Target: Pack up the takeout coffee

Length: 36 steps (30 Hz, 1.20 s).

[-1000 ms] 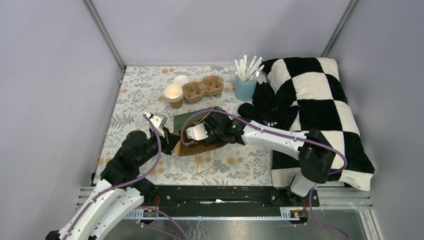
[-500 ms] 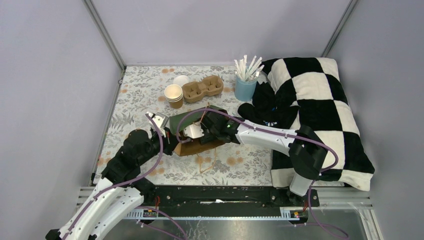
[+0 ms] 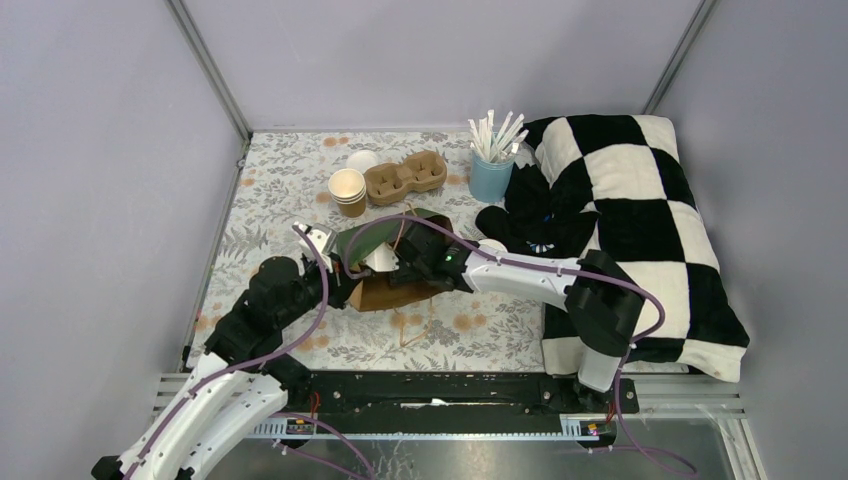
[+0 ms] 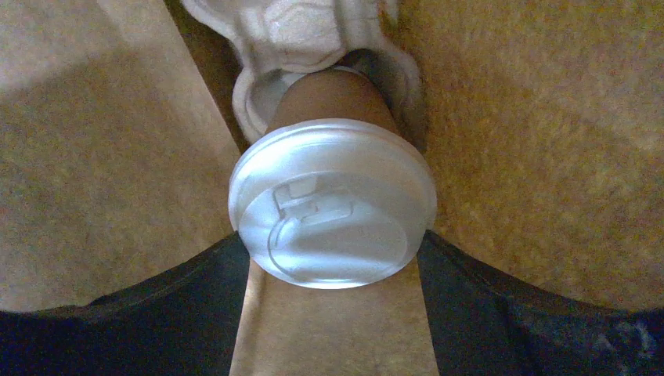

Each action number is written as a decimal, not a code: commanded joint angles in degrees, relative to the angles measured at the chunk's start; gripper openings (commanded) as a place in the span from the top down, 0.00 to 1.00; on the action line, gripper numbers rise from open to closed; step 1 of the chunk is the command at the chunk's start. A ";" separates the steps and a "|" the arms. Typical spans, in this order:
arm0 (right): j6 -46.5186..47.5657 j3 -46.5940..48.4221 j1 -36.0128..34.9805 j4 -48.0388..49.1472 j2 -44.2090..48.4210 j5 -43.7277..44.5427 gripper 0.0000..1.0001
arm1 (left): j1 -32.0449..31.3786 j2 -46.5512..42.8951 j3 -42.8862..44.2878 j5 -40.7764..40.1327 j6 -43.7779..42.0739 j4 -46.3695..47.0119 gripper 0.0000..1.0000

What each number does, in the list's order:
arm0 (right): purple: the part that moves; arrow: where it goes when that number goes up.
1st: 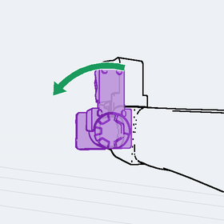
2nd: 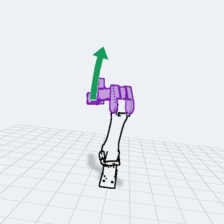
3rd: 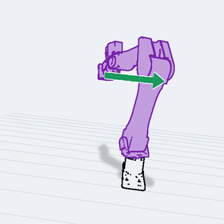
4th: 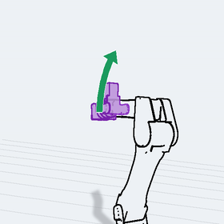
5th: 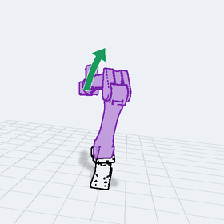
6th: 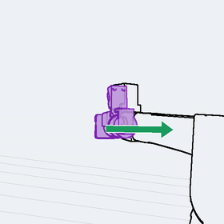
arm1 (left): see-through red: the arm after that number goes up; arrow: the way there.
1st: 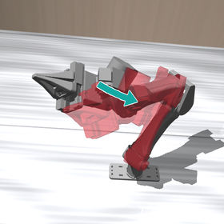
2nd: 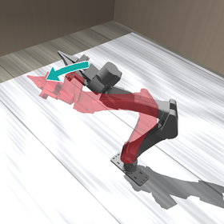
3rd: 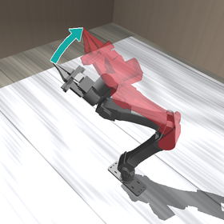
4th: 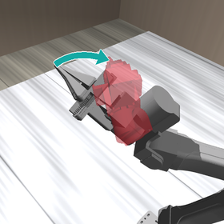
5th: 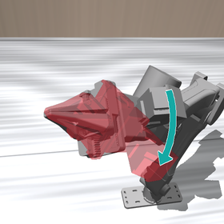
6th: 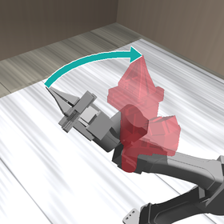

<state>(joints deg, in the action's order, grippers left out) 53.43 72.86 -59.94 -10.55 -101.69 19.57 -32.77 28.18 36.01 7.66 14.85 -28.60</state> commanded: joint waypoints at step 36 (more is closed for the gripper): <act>3.07 6.00 1.58 5.77 -13.81 -4.46 0.77 | 0.04 -0.52 2.74 0.25 1.88 2.10 1.00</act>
<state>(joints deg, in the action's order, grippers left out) 59.94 78.30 -58.87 -3.95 -111.24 17.89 -31.55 28.23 36.16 -0.12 14.76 -30.63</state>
